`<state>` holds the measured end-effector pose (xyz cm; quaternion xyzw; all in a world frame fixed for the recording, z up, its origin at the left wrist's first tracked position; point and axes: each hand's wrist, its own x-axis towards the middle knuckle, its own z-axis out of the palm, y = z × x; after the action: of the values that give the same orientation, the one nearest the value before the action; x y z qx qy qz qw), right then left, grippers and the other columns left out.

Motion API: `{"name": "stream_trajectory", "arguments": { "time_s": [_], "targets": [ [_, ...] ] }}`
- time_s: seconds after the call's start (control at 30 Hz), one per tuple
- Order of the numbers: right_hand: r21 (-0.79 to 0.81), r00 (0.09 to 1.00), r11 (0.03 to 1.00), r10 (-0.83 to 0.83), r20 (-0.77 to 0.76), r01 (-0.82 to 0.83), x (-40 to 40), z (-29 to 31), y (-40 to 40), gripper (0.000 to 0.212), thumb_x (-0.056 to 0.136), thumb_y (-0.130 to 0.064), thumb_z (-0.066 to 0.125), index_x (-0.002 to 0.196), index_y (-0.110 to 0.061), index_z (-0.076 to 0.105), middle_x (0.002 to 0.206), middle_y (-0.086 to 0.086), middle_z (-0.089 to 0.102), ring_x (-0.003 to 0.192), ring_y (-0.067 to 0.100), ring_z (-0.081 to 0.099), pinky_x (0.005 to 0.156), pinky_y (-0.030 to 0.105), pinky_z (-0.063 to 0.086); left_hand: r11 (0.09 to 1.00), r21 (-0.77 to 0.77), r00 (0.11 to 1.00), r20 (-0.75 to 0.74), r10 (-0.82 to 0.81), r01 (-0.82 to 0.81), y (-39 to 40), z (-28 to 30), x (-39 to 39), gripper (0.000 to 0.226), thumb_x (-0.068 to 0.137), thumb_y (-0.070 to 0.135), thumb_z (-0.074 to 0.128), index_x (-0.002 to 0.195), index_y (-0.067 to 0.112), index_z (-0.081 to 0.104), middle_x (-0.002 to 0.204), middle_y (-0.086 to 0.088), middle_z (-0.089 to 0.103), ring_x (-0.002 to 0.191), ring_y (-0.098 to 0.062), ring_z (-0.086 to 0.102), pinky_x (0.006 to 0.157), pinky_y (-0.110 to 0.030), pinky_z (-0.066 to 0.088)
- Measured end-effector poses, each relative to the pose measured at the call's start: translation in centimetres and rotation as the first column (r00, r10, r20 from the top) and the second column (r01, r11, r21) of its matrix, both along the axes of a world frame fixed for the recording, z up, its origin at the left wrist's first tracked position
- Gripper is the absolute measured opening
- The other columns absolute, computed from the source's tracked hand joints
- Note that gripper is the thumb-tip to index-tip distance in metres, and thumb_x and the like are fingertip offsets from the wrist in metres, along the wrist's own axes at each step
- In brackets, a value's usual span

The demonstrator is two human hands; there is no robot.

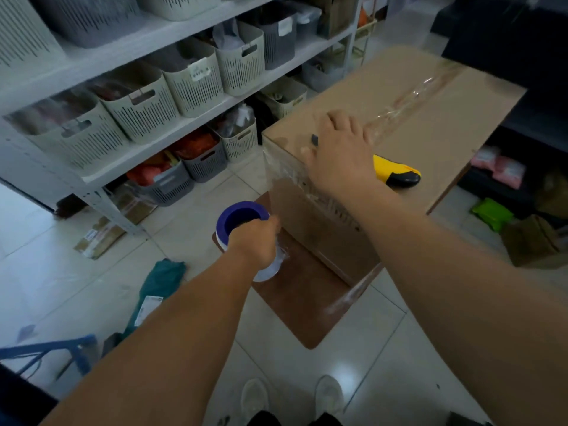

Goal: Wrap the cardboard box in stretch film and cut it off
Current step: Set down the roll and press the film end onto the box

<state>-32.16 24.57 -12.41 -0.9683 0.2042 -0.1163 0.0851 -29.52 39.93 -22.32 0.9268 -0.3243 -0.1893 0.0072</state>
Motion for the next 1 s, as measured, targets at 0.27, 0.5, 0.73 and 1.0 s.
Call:
{"name": "stream_trajectory", "arguments": {
  "time_s": [0.27,0.5,0.73,1.0],
  "targets": [
    [0.246,0.998,0.968,0.041,0.045,-0.051,1.1,-3.8,5.9,0.055,0.099,-0.031,0.044,0.149,-0.013,0.029,0.145,0.008,0.042,0.133,0.026,0.037,0.109,0.038,0.03,0.998,0.024,0.996,-0.069,-0.058,0.06,1.1,-3.2,2.2,0.031,0.099,0.015,0.035,0.125,0.008,0.05,0.111,-0.012,0.064,0.1,-0.028,0.061,0.08,-0.035,0.047],
    [0.47,0.996,0.879,-0.091,-0.006,0.084,-0.7,-9.7,8.2,0.05,0.1,-0.031,0.043,0.148,-0.018,0.034,0.145,0.001,0.045,0.133,0.019,0.04,0.107,0.036,0.037,0.994,0.015,0.991,-0.085,-0.103,0.105,1.4,-4.2,2.9,0.024,0.097,0.01,0.038,0.115,0.006,0.053,0.101,-0.013,0.065,0.092,-0.029,0.062,0.073,-0.036,0.048],
    [0.602,0.976,0.774,-0.214,-0.045,0.197,-2.9,-12.7,8.9,0.048,0.101,-0.029,0.042,0.147,-0.017,0.037,0.144,0.0,0.046,0.134,0.016,0.041,0.107,0.031,0.034,0.985,0.074,0.985,-0.079,-0.152,0.158,0.5,-5.7,3.0,0.051,0.093,0.019,0.052,0.139,0.017,0.032,0.102,-0.01,0.061,0.083,-0.027,0.061,0.072,-0.039,0.046],
    [0.776,0.91,0.564,-0.414,-0.03,0.282,-6.9,-14.4,10.2,0.04,0.101,-0.03,0.042,0.138,-0.017,0.045,0.13,-0.001,0.053,0.111,0.008,0.05,0.086,0.019,0.037,0.999,0.041,0.991,0.135,0.026,-0.032,0.8,-4.9,1.1,0.07,0.093,0.046,0.047,0.149,0.024,0.011,0.13,-0.025,0.043,0.117,-0.04,0.045,0.101,-0.047,0.033]
  ]
}}
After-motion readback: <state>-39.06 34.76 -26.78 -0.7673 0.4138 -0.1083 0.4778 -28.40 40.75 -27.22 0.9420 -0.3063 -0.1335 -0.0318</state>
